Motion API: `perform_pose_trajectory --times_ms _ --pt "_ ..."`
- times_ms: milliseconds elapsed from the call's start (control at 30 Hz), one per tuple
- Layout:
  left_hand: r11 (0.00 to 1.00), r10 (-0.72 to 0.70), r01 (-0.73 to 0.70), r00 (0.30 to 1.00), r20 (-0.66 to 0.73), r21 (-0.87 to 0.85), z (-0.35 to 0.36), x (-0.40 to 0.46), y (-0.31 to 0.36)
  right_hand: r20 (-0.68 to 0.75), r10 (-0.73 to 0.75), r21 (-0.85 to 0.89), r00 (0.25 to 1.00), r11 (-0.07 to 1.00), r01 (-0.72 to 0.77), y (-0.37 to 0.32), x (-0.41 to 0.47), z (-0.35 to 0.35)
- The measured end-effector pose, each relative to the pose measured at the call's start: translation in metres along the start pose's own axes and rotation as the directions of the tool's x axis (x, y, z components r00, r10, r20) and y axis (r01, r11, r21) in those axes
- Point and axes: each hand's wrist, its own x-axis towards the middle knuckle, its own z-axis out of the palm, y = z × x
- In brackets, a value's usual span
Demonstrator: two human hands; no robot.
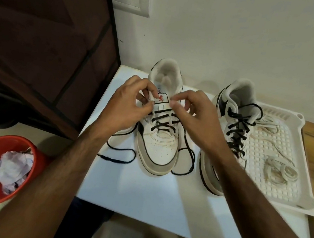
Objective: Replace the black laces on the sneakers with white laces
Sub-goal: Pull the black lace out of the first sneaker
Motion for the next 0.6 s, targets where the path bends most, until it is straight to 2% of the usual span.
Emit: perform_pose_trajectory --times_ms 67,167,233,300,367,400,433,500,533,567,600 --pt "1.0 0.003 -0.003 1.0 -0.001 -0.003 0.0 0.0 0.0 0.045 -0.075 -0.142 0.996 0.987 0.081 -0.003 0.0 0.01" --pt "1.0 0.012 -0.012 1.0 0.004 -0.005 0.0 -0.001 0.001 0.153 -0.021 -0.386 0.988 0.919 0.08 0.001 -0.002 0.025" --pt "1.0 0.014 -0.014 1.0 0.006 -0.002 0.0 -0.001 0.001 0.164 -0.001 -0.376 0.987 0.925 0.063 0.002 -0.003 0.025" --pt "1.0 0.01 -0.01 1.0 0.009 -0.005 -0.001 -0.001 0.0 0.123 0.017 -0.202 0.992 0.979 0.009 0.003 0.0 0.019" --pt "1.0 0.006 -0.006 1.0 0.01 -0.013 -0.001 0.0 0.0 0.043 0.105 0.102 0.994 0.989 -0.109 0.002 0.003 0.005" --pt "1.0 0.005 -0.005 1.0 0.01 -0.019 -0.001 0.0 0.0 0.007 0.158 0.297 0.987 0.943 -0.153 0.001 0.005 -0.004" --pt "1.0 0.005 -0.005 1.0 0.01 -0.026 -0.001 0.0 0.0 -0.014 0.199 0.496 0.98 0.852 -0.166 0.002 0.006 -0.013" --pt "1.0 0.005 -0.005 1.0 0.01 -0.03 -0.001 -0.001 0.0 0.035 0.217 0.805 0.976 0.572 -0.156 0.004 0.009 -0.029" --pt "1.0 0.005 -0.005 1.0 0.011 -0.029 -0.001 -0.001 0.0 0.076 0.193 0.873 0.978 0.46 -0.159 0.004 0.009 -0.033" --pt "1.0 0.005 -0.004 1.0 0.012 -0.027 0.0 -0.001 0.0 0.117 0.166 0.887 0.979 0.425 -0.178 0.002 0.008 -0.033" --pt "1.0 0.004 -0.003 1.0 0.012 -0.025 0.0 -0.001 0.0 0.149 0.154 0.855 0.977 0.476 -0.205 0.0 0.006 -0.03"
